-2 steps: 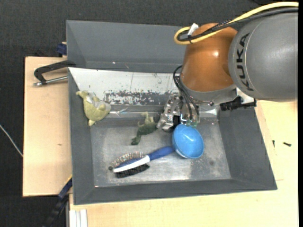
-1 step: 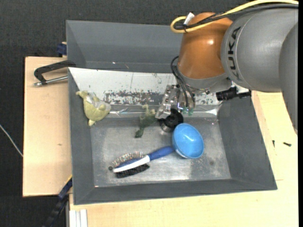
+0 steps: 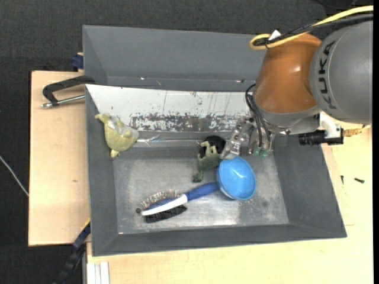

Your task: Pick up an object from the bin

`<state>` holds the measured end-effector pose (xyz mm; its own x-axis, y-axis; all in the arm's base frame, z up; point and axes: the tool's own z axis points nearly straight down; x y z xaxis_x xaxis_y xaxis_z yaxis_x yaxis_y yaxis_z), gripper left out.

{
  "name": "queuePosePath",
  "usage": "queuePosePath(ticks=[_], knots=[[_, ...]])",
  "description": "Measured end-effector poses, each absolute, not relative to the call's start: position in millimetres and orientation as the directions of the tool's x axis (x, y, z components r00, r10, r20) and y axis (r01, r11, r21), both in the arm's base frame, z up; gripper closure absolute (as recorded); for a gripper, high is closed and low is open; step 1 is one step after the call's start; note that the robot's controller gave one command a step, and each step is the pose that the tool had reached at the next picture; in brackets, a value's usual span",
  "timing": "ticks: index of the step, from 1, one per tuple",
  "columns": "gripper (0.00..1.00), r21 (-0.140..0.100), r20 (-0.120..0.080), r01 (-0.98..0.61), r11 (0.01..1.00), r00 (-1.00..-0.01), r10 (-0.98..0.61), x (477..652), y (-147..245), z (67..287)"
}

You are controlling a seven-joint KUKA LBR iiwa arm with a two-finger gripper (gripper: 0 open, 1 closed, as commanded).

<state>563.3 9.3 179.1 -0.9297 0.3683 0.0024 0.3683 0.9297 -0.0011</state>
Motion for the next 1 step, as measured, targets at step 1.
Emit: queuePosePath(ticks=[1], knots=[[1.00, 0.006, -0.013, 0.358, 0.934, -0.934, 0.358, 570.0, 8.5, 333.9]])
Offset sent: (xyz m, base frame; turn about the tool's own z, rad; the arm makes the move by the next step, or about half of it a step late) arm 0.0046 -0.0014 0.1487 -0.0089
